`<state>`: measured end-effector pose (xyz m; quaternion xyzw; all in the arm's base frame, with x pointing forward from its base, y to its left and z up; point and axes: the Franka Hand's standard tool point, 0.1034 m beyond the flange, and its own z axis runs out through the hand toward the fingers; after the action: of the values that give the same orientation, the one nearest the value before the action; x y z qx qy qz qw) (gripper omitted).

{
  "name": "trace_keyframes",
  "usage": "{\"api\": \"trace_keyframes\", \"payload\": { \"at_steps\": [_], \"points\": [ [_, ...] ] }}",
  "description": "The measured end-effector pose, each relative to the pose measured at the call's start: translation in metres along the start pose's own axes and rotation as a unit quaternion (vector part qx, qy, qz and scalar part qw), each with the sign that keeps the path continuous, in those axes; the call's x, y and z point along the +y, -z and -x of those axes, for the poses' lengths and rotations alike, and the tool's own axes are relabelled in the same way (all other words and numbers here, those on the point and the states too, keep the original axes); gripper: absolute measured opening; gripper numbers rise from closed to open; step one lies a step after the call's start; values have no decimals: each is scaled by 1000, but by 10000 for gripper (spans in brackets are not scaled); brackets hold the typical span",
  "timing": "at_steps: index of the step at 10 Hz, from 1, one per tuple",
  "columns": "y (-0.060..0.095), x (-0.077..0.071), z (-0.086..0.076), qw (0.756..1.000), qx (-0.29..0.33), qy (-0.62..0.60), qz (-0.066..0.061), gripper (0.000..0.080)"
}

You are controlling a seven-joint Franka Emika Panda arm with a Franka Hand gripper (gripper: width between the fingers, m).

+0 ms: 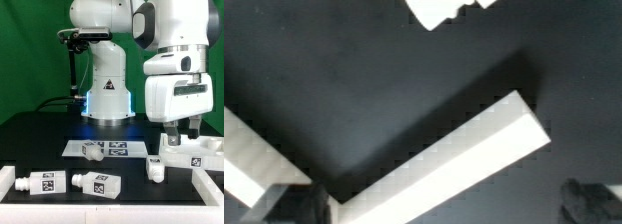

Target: Assemble one leg

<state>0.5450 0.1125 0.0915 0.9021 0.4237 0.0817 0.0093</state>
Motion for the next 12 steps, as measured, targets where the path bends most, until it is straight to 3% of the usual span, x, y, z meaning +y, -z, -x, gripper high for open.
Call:
{"api": "trace_keyframes", "payload": {
  "at_steps": [6, 8, 9, 11, 12],
  "points": [
    [0, 1, 5, 1000, -1, -8, -1, 649],
    [-8, -7, 47, 993, -21, -114, -7, 649],
    [-16, -15, 52, 986, -29, -164, -11, 649],
    [-20, 2, 69, 986, -26, -161, -12, 649],
    [-20, -3, 65, 986, -26, -162, -13, 649]
  ]
}}
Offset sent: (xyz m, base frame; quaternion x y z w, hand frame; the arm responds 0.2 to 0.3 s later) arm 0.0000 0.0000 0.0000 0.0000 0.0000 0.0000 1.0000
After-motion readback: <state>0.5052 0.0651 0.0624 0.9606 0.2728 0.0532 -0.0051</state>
